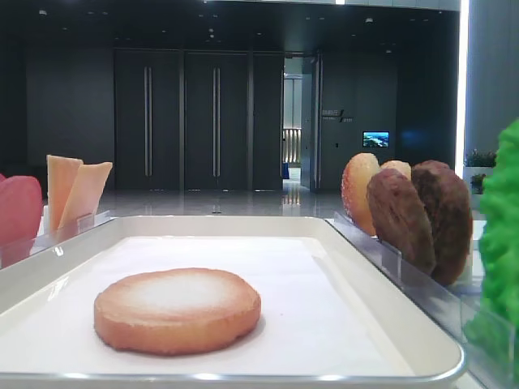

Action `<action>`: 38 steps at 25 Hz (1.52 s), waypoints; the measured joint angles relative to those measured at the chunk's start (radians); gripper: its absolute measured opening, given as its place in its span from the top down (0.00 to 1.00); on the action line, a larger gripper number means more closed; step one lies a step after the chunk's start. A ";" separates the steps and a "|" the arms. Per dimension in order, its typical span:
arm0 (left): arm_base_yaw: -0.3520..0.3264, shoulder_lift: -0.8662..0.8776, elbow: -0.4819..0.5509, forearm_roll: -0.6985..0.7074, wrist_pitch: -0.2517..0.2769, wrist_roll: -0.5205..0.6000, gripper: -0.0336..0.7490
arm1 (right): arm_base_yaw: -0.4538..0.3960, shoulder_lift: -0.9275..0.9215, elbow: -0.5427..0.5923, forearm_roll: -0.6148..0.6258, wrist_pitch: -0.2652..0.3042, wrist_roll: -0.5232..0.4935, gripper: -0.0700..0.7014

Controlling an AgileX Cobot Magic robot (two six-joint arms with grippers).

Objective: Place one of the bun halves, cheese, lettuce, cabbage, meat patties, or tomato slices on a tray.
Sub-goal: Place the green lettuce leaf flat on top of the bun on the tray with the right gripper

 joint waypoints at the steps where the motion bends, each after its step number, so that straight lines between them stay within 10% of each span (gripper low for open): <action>1: 0.000 0.000 0.000 0.000 0.000 0.002 0.19 | 0.000 -0.017 0.000 0.008 -0.003 -0.003 0.89; 12: 0.000 0.000 0.000 -0.002 0.000 0.011 0.19 | 0.000 -0.103 0.000 0.269 -0.069 -0.207 0.89; 22: 0.000 0.000 0.000 -0.002 0.000 0.011 0.19 | 0.000 -0.095 -0.016 0.815 -0.226 -0.767 0.89; 38: 0.000 0.000 0.000 -0.002 0.000 0.011 0.19 | 0.000 0.187 -0.017 1.237 -0.145 -1.297 0.89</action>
